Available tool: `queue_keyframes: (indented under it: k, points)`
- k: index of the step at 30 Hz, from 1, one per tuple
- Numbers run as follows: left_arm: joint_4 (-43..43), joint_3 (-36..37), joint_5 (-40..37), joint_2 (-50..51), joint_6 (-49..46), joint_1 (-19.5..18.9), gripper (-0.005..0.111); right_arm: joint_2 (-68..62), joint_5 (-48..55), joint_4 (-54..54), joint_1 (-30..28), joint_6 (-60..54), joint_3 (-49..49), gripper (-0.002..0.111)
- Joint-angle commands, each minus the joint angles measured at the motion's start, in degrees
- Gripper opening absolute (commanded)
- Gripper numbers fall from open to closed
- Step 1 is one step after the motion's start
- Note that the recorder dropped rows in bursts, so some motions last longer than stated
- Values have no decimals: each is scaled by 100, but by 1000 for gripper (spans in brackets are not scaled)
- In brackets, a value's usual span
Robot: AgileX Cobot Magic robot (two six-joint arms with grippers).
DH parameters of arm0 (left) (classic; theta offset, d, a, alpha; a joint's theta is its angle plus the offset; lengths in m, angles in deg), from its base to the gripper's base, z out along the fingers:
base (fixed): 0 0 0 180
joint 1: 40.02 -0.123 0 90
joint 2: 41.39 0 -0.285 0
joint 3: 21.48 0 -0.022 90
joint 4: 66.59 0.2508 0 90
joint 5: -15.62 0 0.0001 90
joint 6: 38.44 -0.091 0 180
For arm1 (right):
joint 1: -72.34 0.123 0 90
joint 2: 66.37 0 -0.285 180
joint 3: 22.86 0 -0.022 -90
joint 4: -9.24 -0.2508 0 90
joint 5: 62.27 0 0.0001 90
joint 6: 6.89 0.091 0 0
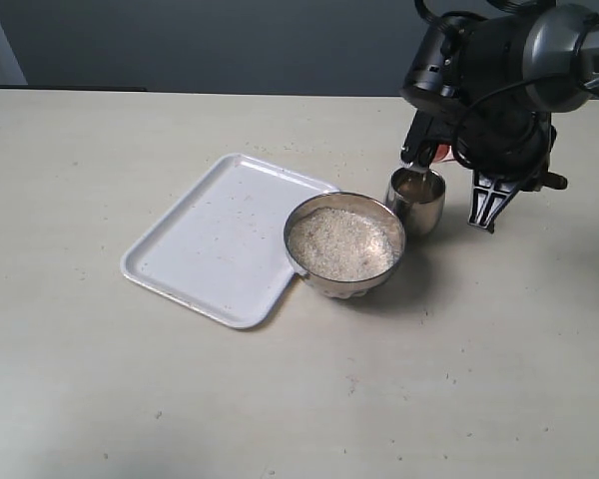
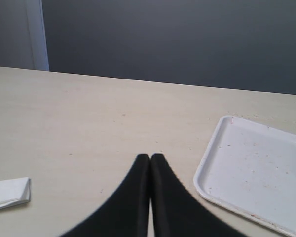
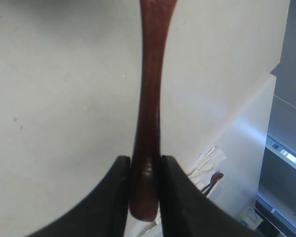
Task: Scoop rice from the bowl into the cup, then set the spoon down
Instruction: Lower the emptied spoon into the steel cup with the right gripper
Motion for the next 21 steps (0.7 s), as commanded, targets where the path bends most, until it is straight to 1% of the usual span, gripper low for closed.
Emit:
queue_keyframes:
  k: [1,21]
  points:
    - [9,-23,13,-30,37,5,0,5,-15,216,-2,-8,27,-1]
    - [9,-23,13,-30,37,5,0,16,-15,488,-2,-8,27,-1]
